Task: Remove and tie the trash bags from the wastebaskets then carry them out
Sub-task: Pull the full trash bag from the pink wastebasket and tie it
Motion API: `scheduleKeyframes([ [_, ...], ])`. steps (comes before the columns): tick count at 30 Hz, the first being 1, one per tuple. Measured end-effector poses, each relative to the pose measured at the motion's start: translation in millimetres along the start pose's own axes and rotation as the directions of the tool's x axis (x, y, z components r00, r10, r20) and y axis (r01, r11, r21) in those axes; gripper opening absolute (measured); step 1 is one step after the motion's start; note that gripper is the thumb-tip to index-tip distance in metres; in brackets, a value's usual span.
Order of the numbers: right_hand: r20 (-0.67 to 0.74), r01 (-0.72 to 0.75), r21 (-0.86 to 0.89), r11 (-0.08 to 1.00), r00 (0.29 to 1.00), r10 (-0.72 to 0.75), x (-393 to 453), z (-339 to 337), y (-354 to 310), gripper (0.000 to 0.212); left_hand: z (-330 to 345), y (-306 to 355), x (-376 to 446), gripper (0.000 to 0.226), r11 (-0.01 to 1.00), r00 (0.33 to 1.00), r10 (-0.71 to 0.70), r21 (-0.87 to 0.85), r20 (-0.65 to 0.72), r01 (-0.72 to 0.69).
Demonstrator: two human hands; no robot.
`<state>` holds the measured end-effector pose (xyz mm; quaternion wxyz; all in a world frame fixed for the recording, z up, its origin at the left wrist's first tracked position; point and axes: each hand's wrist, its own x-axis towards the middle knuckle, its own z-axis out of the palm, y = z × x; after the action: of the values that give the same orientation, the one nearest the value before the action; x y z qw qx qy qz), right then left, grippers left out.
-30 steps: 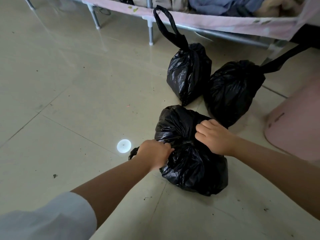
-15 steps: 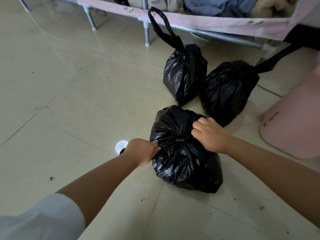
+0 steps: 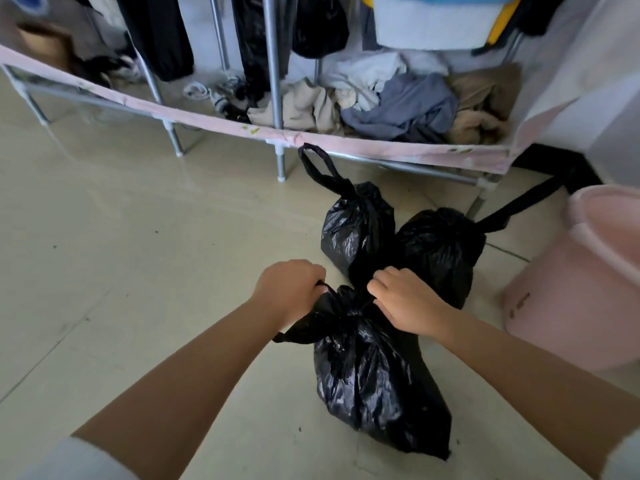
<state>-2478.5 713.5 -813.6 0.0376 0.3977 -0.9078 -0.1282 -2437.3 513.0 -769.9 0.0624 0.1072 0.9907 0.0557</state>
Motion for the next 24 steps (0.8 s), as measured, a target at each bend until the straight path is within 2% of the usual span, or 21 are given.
scheduleKeyframes([
  [2,0.109,-0.035,0.029,0.999,0.994,0.032,8,-18,-2,0.022,-15,-6,2,0.030,0.998,1.000,-0.009,0.058,-0.008,0.009],
  [4,0.240,-0.029,-0.025,0.999,0.970,0.035,16,-35,2,0.028,-34,-14,5,0.025,0.997,1.000,0.005,0.083,-0.010,-0.004],
  [6,0.333,-0.049,-0.025,0.998,0.941,0.055,23,-52,10,0.028,-50,-21,13,0.023,1.000,1.000,0.009,0.004,-0.018,-0.009],
  [9,0.325,-0.098,-0.061,0.993,0.939,0.113,33,-63,36,0.028,-73,-23,29,0.024,0.976,0.998,-0.016,-0.216,-0.068,0.001],
  [11,0.300,-0.165,-0.096,0.982,0.936,0.186,34,-66,58,0.028,-81,-19,45,0.025,0.969,0.991,-0.043,-0.248,-0.126,0.010],
  [13,0.315,-0.243,-0.137,0.960,0.909,0.274,33,-70,83,0.028,-83,-14,65,0.026,0.982,0.988,-0.066,-0.182,-0.142,0.040],
  [17,0.365,-0.399,-0.249,0.882,0.805,0.467,11,-66,137,0.036,-87,3,110,0.026,0.995,0.993,-0.091,-0.037,-0.076,0.089],
  [22,0.423,-0.430,-0.462,0.776,0.662,0.619,-9,-59,205,0.035,-87,37,161,0.032,0.959,0.999,-0.025,0.280,-0.028,0.032],
  [24,0.493,-0.412,-0.492,0.767,0.595,0.635,-5,-59,223,0.024,-83,42,178,0.039,0.925,1.000,-0.026,0.378,-0.017,0.030],
])
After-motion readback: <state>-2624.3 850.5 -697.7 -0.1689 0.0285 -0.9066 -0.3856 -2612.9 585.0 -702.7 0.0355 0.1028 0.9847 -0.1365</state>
